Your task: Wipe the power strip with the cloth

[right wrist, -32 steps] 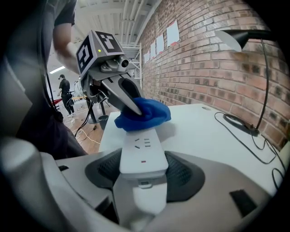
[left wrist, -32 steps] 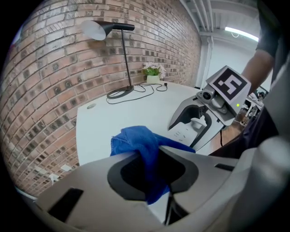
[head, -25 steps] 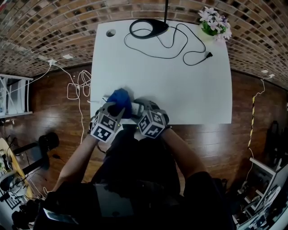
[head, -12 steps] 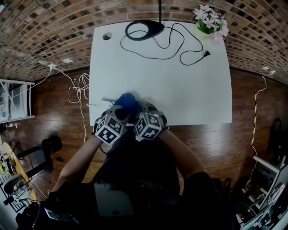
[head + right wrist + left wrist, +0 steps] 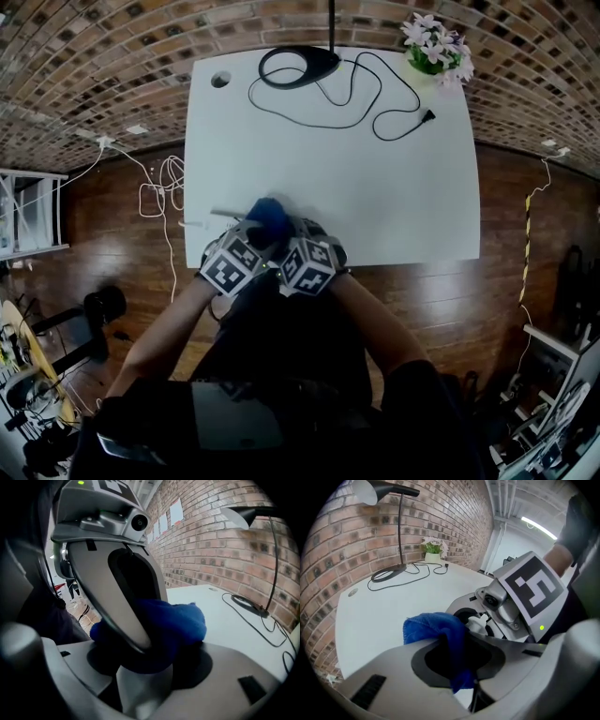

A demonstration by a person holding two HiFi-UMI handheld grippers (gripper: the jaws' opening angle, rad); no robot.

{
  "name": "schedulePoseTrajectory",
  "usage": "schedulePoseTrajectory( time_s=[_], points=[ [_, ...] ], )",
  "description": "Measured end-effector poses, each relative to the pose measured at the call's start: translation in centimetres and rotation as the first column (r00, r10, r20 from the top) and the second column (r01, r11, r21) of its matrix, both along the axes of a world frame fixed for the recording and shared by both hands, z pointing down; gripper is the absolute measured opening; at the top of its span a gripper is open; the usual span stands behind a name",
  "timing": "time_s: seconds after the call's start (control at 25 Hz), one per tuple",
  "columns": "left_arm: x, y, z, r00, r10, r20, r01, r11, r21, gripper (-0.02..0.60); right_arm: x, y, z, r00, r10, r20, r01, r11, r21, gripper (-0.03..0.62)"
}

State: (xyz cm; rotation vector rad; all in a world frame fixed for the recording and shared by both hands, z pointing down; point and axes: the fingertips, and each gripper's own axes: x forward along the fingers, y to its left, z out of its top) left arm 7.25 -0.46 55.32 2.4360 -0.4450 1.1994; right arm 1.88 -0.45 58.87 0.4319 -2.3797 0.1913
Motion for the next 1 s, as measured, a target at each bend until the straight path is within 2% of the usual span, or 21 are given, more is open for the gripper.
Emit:
schedulePoseTrajectory(
  time_s=[0.32,0.52,0.76,1.0],
  points=[
    [0.71,0.08,-0.17,0.998,0.06,-0.036,-0.06,0.998,-0.01,0.075,0.16,-0.04,-0.03,1.0,-0.004,-0.002,0.004,1.0,-0.009,0.298],
    [0.73,0.04,0.07,0.999,0.04,-0.007,-0.04,0.999,0.02,0.075,0.41,-0.19,-0.2,1.0,-0.003,0.004,0.002,1.0,0.006,0.298],
    [0.15,-0.03,-0.07,0.999,-0.008,-0.047,0.008,1.0,0.0,0.075,0.07,-0.08,-0.12,1.0,0.001,-0.003,-0.001,1.0,-0.007,0.296],
    [0.11,-0.09,-0.16,0.997,-0.003,-0.076,0.002,1.0,-0.006,0.075,0.09,-0.22,-0.2,1.0,0.009,-0.005,-0.009,1.0,0.0,0.296]
  ],
)
